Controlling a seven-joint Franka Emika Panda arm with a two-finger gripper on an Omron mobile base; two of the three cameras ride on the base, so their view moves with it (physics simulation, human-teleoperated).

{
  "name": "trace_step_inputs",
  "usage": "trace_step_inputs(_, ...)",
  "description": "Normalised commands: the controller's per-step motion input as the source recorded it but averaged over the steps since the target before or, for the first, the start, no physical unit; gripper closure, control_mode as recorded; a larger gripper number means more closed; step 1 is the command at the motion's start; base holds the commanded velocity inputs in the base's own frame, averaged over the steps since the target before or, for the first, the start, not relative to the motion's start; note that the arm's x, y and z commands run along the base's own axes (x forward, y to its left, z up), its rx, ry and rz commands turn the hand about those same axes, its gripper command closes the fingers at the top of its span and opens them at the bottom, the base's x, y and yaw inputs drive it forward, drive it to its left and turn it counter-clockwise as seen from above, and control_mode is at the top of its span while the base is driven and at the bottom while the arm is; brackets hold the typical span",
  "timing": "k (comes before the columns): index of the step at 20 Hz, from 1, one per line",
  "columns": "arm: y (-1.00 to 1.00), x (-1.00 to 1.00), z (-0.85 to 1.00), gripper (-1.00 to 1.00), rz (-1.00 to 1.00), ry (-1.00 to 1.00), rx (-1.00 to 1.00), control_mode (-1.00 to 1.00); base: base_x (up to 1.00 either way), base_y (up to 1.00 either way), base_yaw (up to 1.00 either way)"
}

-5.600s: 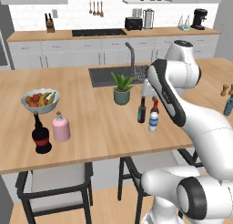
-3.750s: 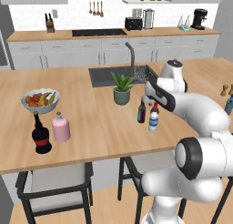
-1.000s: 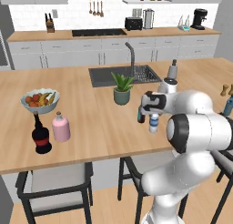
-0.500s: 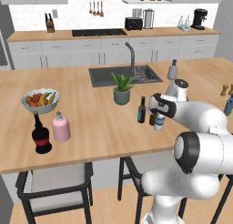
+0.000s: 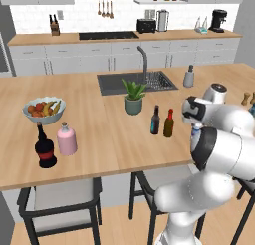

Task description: Move the plastic bottles in the middle to the plastics group, and the glass bottles in the middle to the glass group.

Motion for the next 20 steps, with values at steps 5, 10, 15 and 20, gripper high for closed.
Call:
trace_step_inputs(5,-0.99,-0.12,0.21,1.0,-0.06,0.08,0.04,-1.0,0.0,0.0,0.0)
trace_step_inputs(10,-0.84,-0.2,0.07,1.0,-0.05,0.02,0.02,-1.0,0.0,0.0,0.0)
trace_step_inputs(15,-0.75,-0.04,0.0,1.0,-0.02,0.0,0.0,-1.0,0.0,0.0,0.0)
trace_step_inputs(20,-0.77,0.0,0.0,1.0,-0.01,0.0,0.0,-1.0,0.0,0.0,0.0)
